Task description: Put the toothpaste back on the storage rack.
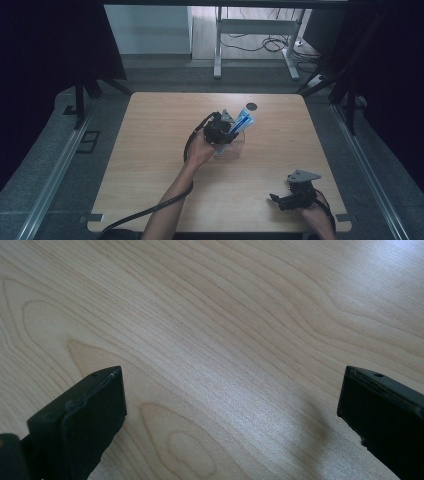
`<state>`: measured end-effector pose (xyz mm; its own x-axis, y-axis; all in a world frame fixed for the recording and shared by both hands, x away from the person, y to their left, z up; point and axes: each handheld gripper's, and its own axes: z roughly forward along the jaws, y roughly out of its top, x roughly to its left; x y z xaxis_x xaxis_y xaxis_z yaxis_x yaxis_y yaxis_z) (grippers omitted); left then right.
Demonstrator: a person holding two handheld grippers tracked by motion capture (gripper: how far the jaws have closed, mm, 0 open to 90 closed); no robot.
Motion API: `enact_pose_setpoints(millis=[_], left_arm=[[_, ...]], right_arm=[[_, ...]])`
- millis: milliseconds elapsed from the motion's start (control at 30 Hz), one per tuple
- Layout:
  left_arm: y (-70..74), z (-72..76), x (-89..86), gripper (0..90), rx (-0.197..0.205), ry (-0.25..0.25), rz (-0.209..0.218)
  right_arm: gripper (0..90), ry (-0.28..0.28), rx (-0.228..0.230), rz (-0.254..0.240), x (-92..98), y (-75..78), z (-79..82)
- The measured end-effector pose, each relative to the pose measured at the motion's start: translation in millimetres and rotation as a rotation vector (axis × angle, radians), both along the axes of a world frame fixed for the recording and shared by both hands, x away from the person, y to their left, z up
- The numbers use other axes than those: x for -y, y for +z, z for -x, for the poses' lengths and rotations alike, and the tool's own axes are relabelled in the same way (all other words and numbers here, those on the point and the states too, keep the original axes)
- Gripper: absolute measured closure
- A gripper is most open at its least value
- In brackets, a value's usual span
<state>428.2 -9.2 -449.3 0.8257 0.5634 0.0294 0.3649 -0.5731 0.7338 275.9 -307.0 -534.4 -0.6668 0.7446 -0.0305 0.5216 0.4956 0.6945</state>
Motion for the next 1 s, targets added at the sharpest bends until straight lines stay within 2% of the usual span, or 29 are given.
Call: enact_pose_setpoints(millis=[100,233,400,567,700,867,1000], left_arm=[[-0.2,-0.6,2.1,65.2,-0.016,-0.007,-0.006],[0.5,-2.0,0.8,62.7,-0.032,-0.007,0.009],[4.5,-0.9,-1.1,57.7,-0.022,-0.004,0.031],[8.3,0.5,-4.0,48.4,-0.021,-0.003,0.063],[9.5,2.3,-4.0,38.5,-0.020,-0.004,0.064],[14.1,4.0,-6.6,31.2,-0.038,-0.009,0.097],[17.2,5.7,-7.9,23.5,-0.044,-0.014,0.094]], right_arm=[[0.0,0.000,0.001,0.000,-0.2,0.1,0.1],[0.0,0.000,0.002,-0.001,0.1,0.2,0.1],[0.0,0.001,0.001,-0.001,-0.1,0.1,0.0],[0.0,0.002,0.002,0.001,-0.7,-0.2,0.1],[0.0,0.002,0.000,0.000,-0.6,-0.4,0.0],[0.0,0.002,0.001,0.000,-0.4,-0.5,0.0],[0.0,0.003,0.002,-0.001,-0.6,-0.7,0.0]])
